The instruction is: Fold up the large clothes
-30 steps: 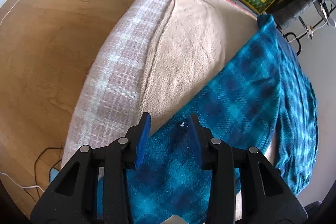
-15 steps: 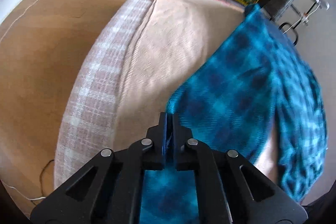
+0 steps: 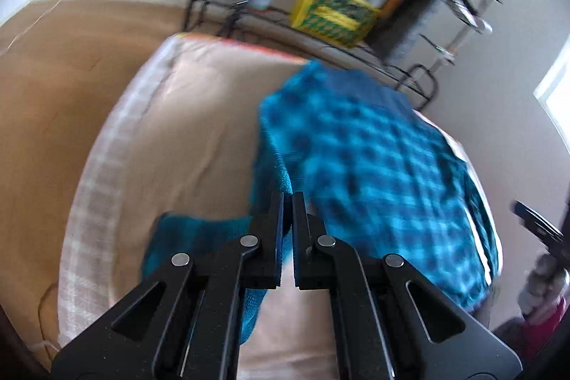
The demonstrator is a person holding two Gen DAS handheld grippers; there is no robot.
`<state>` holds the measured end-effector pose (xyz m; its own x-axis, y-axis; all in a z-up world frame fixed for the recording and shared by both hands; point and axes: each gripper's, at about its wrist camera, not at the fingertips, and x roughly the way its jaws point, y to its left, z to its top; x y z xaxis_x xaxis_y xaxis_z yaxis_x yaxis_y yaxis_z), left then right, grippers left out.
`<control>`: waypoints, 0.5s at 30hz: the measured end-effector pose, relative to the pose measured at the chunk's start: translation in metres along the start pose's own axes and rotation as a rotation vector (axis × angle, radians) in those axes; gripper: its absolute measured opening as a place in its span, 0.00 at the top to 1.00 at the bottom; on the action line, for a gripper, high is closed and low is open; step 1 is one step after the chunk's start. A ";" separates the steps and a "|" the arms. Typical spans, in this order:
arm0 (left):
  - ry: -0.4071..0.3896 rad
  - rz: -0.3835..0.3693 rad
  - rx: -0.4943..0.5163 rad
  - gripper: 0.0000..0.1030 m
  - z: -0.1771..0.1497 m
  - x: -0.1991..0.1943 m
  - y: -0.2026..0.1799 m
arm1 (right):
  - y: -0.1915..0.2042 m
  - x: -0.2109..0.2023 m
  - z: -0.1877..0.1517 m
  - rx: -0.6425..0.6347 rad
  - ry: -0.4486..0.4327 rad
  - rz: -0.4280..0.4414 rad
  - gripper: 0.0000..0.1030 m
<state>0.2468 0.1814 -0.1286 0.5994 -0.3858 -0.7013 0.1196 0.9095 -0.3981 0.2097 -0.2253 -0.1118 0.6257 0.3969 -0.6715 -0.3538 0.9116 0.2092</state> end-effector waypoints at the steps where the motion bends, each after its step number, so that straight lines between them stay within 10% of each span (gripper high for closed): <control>1: 0.002 -0.011 0.040 0.98 0.000 -0.003 -0.014 | -0.003 0.002 -0.001 0.011 0.004 0.011 0.50; 15: 0.244 -0.113 0.338 0.98 -0.081 0.081 -0.183 | -0.044 0.039 -0.020 0.170 0.080 0.082 0.60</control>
<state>0.2097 -0.0291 -0.1605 0.3679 -0.4741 -0.7999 0.4510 0.8433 -0.2924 0.2353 -0.2518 -0.1614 0.5399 0.4667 -0.7005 -0.2741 0.8843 0.3779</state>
